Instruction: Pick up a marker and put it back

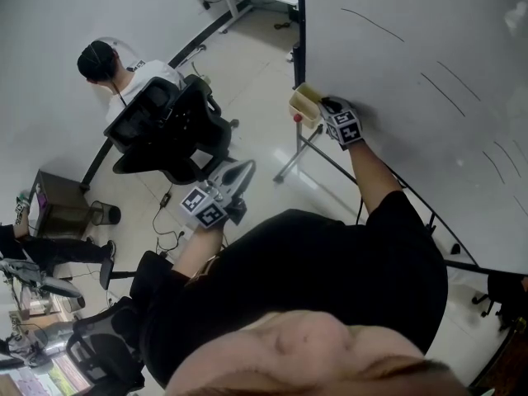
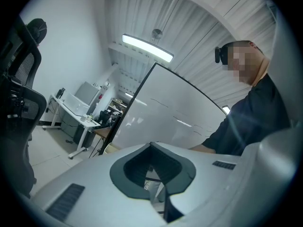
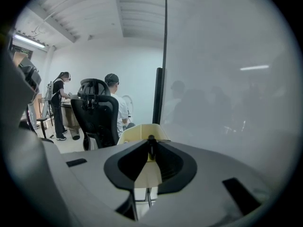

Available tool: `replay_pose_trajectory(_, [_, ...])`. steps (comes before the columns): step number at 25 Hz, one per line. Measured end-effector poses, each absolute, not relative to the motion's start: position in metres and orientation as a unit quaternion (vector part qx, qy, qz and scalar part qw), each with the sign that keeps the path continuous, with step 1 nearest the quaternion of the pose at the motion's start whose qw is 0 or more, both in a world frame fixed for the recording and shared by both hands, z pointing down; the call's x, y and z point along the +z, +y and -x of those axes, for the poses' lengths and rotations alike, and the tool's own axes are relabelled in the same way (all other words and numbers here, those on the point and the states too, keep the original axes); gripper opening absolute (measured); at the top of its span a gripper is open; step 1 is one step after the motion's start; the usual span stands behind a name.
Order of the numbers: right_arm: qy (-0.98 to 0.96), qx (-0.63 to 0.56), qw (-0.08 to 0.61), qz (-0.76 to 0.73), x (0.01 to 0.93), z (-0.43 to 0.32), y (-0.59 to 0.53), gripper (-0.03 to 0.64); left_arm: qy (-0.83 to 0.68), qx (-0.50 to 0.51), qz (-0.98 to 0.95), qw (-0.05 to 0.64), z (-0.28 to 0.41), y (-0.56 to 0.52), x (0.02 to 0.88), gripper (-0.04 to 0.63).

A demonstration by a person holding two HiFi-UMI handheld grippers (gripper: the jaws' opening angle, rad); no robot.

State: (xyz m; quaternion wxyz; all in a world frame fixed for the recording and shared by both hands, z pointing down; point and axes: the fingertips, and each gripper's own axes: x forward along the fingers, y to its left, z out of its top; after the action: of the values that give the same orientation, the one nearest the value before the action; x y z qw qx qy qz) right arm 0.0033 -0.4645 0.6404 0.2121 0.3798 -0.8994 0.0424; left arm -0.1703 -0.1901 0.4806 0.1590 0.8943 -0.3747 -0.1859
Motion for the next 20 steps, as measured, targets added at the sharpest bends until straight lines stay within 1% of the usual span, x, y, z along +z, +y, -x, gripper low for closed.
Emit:
replay_pose_trajectory(3, [-0.904,0.043,0.212,-0.370,0.638,0.001,-0.460,0.063,-0.376,-0.185,-0.894,0.158,0.171,-0.189,0.481,-0.006])
replay_pose_trajectory(6, [-0.908,0.045,0.213,-0.357,0.638,0.005,-0.454,0.111,-0.377,-0.187,-0.893,0.159,0.172,-0.187,0.481,-0.006])
replay_pose_trajectory(9, [-0.909,0.036,0.222,-0.350,0.640,0.007,-0.451,0.114,-0.377,-0.188,-0.893,0.159,0.174,-0.187,0.482,-0.006])
replay_pose_trajectory(11, [-0.910,0.033,0.220,-0.350,0.640,0.007,-0.449,0.130,-0.377,-0.189,-0.893,0.159,0.175,-0.186,0.482,-0.006])
replay_pose_trajectory(20, [-0.913,0.024,0.189,-0.360,0.614,-0.007,-0.440,0.130,-0.374,-0.198,-0.893,0.155,0.176,-0.184,0.482,-0.006])
